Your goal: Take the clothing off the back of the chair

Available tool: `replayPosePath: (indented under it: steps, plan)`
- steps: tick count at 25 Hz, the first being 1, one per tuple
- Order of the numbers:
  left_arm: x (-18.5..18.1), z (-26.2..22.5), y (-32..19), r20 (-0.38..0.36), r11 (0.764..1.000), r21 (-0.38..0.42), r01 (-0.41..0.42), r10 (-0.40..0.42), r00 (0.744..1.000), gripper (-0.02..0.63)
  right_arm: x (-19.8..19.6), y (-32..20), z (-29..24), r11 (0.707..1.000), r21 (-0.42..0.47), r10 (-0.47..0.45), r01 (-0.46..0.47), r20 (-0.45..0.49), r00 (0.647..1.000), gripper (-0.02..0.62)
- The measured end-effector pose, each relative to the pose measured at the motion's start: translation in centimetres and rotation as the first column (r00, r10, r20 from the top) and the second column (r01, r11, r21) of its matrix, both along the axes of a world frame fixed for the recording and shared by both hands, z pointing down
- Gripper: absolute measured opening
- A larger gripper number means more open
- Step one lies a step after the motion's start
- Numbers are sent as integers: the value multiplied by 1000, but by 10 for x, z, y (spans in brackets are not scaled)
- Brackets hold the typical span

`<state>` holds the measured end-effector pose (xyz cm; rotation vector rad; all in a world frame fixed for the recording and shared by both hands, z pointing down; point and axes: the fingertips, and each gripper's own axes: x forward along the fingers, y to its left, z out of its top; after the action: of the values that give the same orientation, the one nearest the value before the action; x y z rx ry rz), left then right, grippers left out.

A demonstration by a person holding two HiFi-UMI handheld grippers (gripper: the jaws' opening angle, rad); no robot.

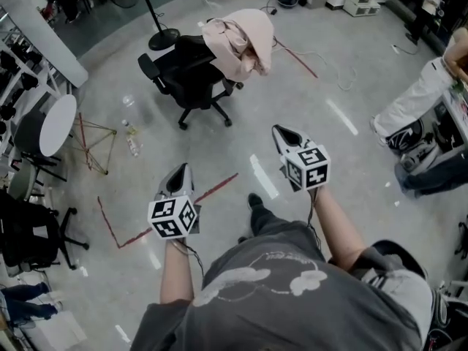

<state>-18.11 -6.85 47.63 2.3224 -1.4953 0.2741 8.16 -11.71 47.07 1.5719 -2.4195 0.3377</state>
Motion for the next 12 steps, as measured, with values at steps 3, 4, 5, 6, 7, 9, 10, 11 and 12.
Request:
replayPosePath:
  steps: [3, 4, 5, 6, 7, 9, 10, 11, 12]
  plan:
    - [3, -5, -30, 12, 1000, 7, 14, -14, 1000, 0, 11, -38, -4, 1000, 8, 13, -13, 3, 1000, -8]
    - [3, -8, -41, 13, 1000, 13, 18, -19, 1000, 1, 15, -51, -8, 1000, 17, 19, -19, 6, 1000, -8]
    - [3, -11, -53, 14, 1000, 19, 24, -24, 1000, 0, 18, -65, -13, 999, 25, 24, -24, 13, 1000, -6]
    - [3, -14, -65, 14, 999, 24, 30, -30, 999, 0, 20, -79, -17, 999, 32, 26, -26, 22, 999, 3]
    - [3, -15, -77, 13, 999, 27, 36, -37, 999, 1, 22, -93, -20, 999, 37, 24, -25, 32, 999, 24]
    - [5, -17, -100, 11, 998, 35, 48, -48, 999, 0, 23, -117, -25, 999, 47, 11, -13, 44, 999, 80]
    - [8, -19, -110, 12, 998, 42, 52, -52, 999, 0, 24, -127, -27, 999, 54, 0, -3, 44, 999, 102]
    - [11, -21, -120, 14, 997, 50, 54, -54, 998, 1, 25, -137, -30, 998, 61, -11, 9, 43, 999, 123]
    - [15, -23, -129, 17, 997, 58, 54, -55, 998, 0, 26, -146, -32, 998, 68, -22, 19, 43, 999, 148]
